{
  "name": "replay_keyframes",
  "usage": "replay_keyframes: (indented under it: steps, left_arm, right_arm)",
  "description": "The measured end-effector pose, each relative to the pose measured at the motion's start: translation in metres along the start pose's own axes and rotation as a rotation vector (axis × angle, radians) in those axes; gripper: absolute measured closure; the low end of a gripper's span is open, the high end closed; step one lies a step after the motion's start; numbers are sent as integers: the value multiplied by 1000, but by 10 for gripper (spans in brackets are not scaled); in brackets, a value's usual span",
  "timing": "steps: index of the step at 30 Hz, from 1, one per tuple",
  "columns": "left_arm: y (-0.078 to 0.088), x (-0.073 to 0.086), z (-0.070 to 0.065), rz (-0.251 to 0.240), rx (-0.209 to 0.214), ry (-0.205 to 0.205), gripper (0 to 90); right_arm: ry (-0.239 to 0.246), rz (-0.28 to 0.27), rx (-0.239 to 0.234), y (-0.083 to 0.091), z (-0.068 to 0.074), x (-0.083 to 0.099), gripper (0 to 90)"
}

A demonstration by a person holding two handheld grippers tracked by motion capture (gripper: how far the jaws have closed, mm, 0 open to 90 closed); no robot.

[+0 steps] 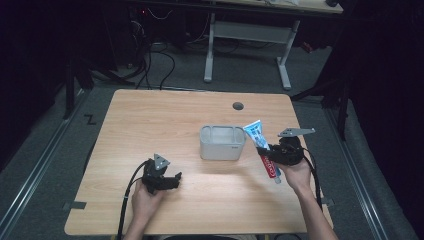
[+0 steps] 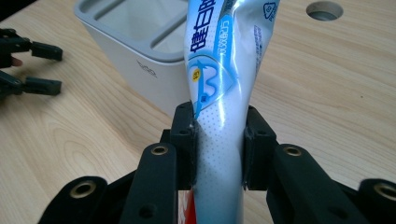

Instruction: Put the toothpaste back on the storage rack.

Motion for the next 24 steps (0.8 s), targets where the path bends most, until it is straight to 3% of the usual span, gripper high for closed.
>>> replay_keyframes:
  steps: [15, 24]
  left_arm:
    - [0, 0, 0, 0, -1, 0, 191]
    - [0, 0, 0, 1, -1, 1, 191]
  right_arm:
    - [40, -87, -55, 12, 25, -26, 706]
    - [59, -100, -59, 13, 32, -37, 707]
Point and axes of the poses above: each handheld gripper's, and its own axes: y roughly backward along the jaws, x roughly out of its underside, z roughly to its left, the point moved 10 cm from there along -y, roughly forward along the jaws
